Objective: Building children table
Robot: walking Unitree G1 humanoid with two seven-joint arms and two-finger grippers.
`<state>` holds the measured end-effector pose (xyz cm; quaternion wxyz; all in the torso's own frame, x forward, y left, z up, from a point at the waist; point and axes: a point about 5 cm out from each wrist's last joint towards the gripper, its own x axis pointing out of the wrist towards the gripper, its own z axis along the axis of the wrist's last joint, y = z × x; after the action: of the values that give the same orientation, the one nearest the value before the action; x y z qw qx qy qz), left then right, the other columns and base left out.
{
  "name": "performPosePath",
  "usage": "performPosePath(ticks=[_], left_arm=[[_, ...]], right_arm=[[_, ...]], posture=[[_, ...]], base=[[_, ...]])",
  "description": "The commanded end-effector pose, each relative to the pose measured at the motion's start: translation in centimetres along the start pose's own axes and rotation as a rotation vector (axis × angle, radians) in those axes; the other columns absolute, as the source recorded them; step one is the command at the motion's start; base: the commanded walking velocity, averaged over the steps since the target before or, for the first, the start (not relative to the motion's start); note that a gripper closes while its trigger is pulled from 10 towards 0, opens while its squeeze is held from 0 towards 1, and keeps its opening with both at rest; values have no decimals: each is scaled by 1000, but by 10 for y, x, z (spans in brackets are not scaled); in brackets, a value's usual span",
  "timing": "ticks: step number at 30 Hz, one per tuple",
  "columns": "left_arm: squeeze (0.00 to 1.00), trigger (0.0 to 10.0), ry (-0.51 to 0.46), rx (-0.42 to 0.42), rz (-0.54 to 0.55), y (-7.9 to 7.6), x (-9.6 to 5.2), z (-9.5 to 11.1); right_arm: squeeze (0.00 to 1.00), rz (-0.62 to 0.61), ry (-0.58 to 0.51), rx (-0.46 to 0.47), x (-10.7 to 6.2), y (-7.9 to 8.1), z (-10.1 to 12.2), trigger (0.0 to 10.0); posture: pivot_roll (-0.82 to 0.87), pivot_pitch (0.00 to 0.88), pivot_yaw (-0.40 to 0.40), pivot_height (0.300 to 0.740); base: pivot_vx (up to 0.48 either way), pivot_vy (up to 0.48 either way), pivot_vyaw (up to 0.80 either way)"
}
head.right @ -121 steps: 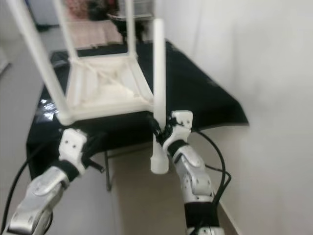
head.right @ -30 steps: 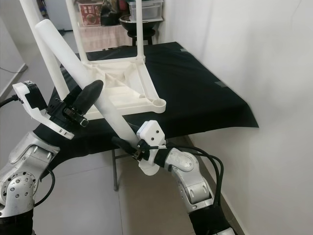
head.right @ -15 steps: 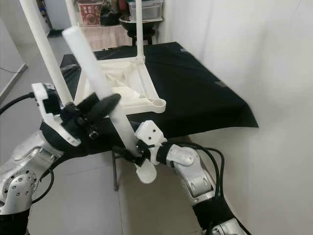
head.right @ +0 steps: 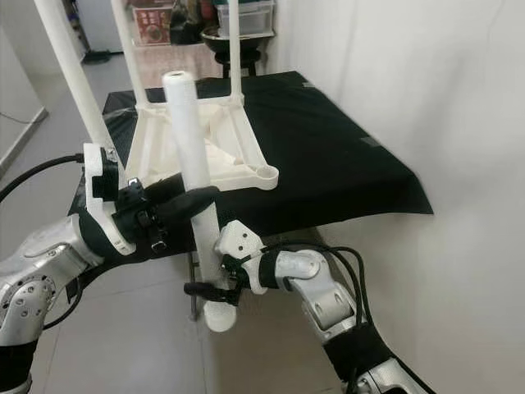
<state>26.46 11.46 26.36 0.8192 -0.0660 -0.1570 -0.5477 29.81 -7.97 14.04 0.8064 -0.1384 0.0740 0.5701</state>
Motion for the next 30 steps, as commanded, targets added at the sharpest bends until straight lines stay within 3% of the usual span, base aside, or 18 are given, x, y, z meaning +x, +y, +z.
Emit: performPosePath(ticks=[1,6,8,14,17,24,30], left_arm=[[0,0,-31,-9,-153,-16,13,5],[0,0,-62,23,-180,-16,20,13],[0,0,-72,30,-181,-16,21,15],[0,0,-106,36,-177,-13,24,21],[0,0,-126,25,-172,-11,26,22],[0,0,-183,9,-160,-9,31,27],[0,0,-211,0,-156,-8,31,29]], right_arm=[[0,17,24,23,7,2,0,10000],[0,-7,8,188,12,1,-2,10000],[0,-21,-6,210,13,-1,-2,10000],[0,-45,-155,180,17,-1,11,10000],[0,-28,-237,99,20,3,25,10000],[0,13,-446,122,24,11,51,10000],[0,51,-488,117,25,17,56,10000]], posture=[[-115,0,25,740],[-116,0,23,740],[-118,0,23,740],[-115,0,26,740],[-116,0,27,740],[-114,0,28,740],[-109,0,25,740]], base=[[0,0,0],[0,0,0],[0,0,0],[0,0,0],[0,0,0],[0,0,0],[0,0,0]])
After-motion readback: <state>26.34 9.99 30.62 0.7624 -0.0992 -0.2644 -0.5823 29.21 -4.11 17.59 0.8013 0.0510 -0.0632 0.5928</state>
